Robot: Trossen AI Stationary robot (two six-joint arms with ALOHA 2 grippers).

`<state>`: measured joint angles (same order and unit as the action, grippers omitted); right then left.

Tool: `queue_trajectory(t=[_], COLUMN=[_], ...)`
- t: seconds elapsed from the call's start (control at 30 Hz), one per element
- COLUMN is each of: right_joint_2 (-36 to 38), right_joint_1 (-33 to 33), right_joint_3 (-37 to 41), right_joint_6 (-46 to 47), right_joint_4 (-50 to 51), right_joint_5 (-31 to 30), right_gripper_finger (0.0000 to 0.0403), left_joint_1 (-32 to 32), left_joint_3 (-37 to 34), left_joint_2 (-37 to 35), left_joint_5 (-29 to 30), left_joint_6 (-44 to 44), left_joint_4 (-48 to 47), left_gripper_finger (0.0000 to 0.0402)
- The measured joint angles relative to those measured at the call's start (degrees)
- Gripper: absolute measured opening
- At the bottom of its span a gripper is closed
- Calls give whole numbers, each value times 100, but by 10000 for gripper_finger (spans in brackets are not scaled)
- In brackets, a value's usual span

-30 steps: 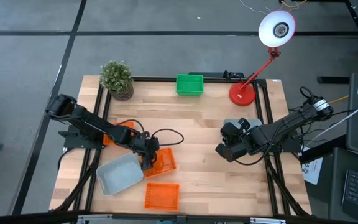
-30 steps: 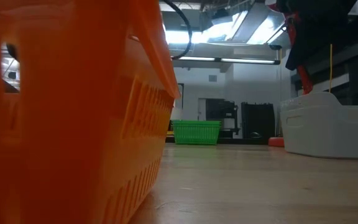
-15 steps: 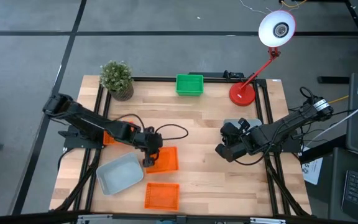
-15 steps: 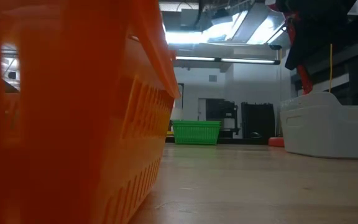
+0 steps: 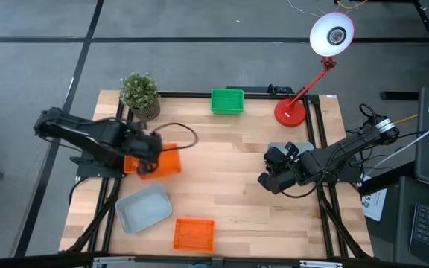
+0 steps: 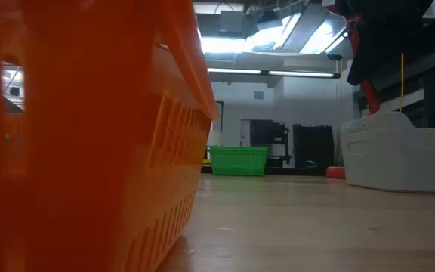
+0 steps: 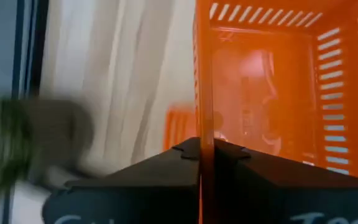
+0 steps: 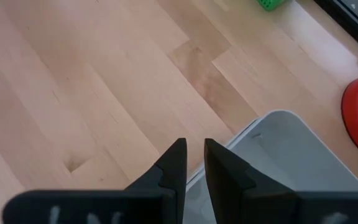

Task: Stack baskets by color
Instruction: Stack the center orange bin onto the top orange bin

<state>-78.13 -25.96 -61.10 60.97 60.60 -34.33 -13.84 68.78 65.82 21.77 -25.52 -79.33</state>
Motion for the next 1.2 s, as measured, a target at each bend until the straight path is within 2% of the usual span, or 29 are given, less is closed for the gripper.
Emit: queue_trajectory(t=[0.13, 0.3, 0.47, 0.67, 0.87, 1.03, 1.2], right_joint_2=[0, 0, 0, 0, 0, 0, 0], right_joint_1=[0, 0, 0, 0, 0, 0, 0], right_joint_3=[0, -2, -2, -2, -2, -2, -2], right_joint_6=[-20, -63, -61, -125, -125, -125, -125], right_joint_4=[-16, -43, -136, -136, -153, -167, -167], right_joint_5=[-2, -52, -50, -52, -55, -55, -63], right_gripper_finger=[56, 56, 56, 56, 56, 56, 56], left_joint_1=[1, 101, 512, 871, 998, 1009, 1009], left_joint_3=[-320, -763, -1358, -1986, -1884, -1884, -1884], left_joint_2=[-318, -643, -602, -578, -757, -805, -807], left_joint_5=[9, -143, -265, -334, -321, -324, -323], left_joint_6=[-912, -611, -923, -696, -364, 369, 981], left_joint_4=[-1115, -892, -999, -879, -847, -703, -167], left_gripper_finger=[0, 0, 0, 0, 0, 0, 0])
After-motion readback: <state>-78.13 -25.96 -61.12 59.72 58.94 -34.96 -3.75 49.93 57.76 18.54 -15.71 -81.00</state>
